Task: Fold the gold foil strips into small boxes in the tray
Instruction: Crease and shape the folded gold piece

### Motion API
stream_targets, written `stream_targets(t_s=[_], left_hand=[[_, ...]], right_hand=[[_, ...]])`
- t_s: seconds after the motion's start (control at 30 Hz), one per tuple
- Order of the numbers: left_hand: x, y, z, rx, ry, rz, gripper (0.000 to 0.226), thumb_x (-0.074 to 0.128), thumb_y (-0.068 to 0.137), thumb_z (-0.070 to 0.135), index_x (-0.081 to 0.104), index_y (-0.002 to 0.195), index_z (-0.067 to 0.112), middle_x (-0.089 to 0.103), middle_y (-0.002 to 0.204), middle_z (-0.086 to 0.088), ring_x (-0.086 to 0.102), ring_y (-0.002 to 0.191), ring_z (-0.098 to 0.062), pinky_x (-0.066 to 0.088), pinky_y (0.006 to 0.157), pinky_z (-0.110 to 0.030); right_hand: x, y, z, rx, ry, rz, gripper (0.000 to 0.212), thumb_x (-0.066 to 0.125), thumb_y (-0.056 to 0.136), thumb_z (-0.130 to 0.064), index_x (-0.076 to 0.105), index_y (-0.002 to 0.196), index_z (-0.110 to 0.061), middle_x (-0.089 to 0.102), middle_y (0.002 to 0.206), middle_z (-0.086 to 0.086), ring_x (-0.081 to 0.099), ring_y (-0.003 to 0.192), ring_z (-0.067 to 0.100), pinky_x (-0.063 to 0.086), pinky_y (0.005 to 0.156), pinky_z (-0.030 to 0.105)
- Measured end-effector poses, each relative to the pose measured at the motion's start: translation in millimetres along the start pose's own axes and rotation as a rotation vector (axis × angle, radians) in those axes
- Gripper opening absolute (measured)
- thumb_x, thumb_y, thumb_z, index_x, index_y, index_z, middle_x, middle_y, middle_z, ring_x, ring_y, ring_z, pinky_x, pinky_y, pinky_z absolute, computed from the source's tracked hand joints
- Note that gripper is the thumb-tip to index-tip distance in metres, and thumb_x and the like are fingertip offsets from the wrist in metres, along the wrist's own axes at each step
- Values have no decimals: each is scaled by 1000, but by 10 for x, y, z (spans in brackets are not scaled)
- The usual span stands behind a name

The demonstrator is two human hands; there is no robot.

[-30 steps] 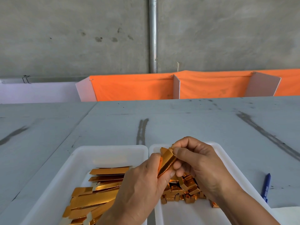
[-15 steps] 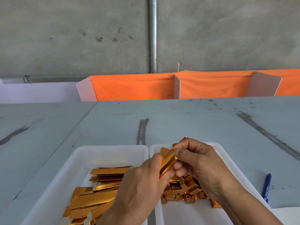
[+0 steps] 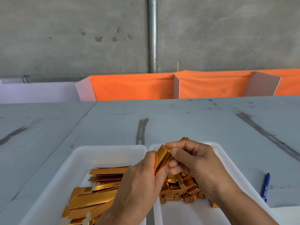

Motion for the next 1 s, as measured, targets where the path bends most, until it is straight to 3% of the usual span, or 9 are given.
stream_targets(t_s=[0.1,0.23,0.33,0.43,0.67,0.83,1.0], left_hand=[[-7,3,-1,1,6,2,39,10,76,77,17,101,48,45,69,21,54,61,4,41,55,-5],[-23,-7,24,37,-6,-5,40,10,77,77,20,102,48,46,69,21,54,64,6,42,61,-4],[-32,-5,44,53,11,-3,53,8,77,77,29,112,43,43,70,23,53,63,5,41,59,-4],[-21,-3,56,45,59,7,57,3,74,77,26,113,42,41,71,24,53,65,2,41,59,-5],[-6,9,44,12,109,-6,56,-1,72,75,23,109,41,41,72,18,53,66,-1,41,56,-6],[-8,12,52,4,127,-9,51,6,76,72,25,110,40,44,76,17,56,69,-3,43,58,-8],[0,7,60,1,152,-19,47,9,79,70,26,109,38,47,80,16,58,72,-4,46,62,-12]], right_hand=[[-6,-3,-14,-10,-33,-7,12,67,84,-24,78,90,-23,74,74,13,73,65,22,58,64,23],[-51,5,-32,-9,-72,2,12,64,92,-14,76,91,-15,73,72,14,73,64,25,58,61,24],[-67,-1,-55,-37,-125,-2,12,63,93,-12,75,92,-13,73,71,13,72,63,25,59,61,26],[-71,-8,-61,-64,-160,3,14,64,93,-10,76,91,-15,73,69,12,72,62,24,59,61,26],[-33,-44,-61,-129,-259,19,21,61,94,-6,75,90,-20,74,70,6,73,66,19,61,72,32],[19,-49,-58,-124,-157,58,9,67,91,-9,74,93,-14,72,69,8,70,60,18,56,61,21],[43,-54,-52,-173,-221,90,6,71,87,-15,76,88,-16,70,65,3,66,55,14,54,60,21]])
Point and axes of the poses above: each hand's wrist, its own y-axis towards the middle knuckle, its own x-axis out of the palm, z = x × y, the point moved 3 cm from there along y, towards the middle knuckle
